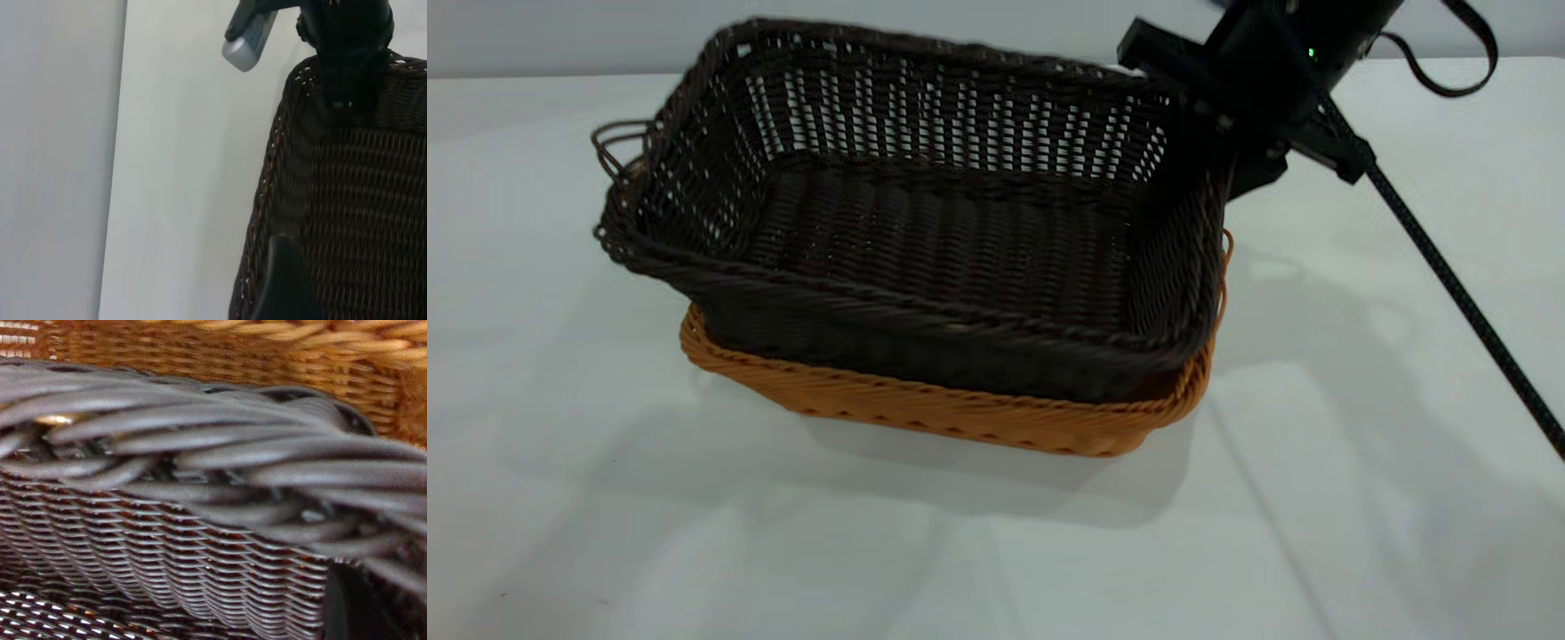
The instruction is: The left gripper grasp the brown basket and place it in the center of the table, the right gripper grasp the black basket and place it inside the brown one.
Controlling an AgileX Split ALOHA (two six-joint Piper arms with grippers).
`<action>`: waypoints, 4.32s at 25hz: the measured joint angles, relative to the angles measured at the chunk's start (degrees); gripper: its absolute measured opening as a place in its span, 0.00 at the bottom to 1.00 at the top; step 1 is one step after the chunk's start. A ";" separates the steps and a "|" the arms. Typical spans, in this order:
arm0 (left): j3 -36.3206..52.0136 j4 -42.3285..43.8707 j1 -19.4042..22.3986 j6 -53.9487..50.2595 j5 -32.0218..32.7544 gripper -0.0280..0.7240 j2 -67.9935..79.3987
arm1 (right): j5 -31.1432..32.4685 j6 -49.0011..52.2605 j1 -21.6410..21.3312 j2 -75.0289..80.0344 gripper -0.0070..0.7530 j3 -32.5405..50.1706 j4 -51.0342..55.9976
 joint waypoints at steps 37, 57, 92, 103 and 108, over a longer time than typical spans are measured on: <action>0.00 22.35 0.00 -45.37 21.82 0.66 -33.69 | 23.61 3.24 0.00 -35.92 0.73 -11.79 -29.54; 26.62 15.51 0.00 -68.44 22.01 0.66 -55.80 | 21.62 6.87 0.00 -103.88 0.73 35.93 -35.50; 56.57 17.62 19.11 -68.59 17.74 0.66 -79.13 | 16.82 5.53 -10.44 -125.65 0.73 50.85 -38.30; 56.57 17.62 28.19 -68.65 18.65 0.66 -92.45 | 17.28 5.53 -10.56 -126.69 0.73 50.85 -38.25; 56.57 17.62 28.14 -68.65 18.65 0.66 -92.46 | 17.28 5.53 -10.56 -126.69 0.73 50.85 -38.25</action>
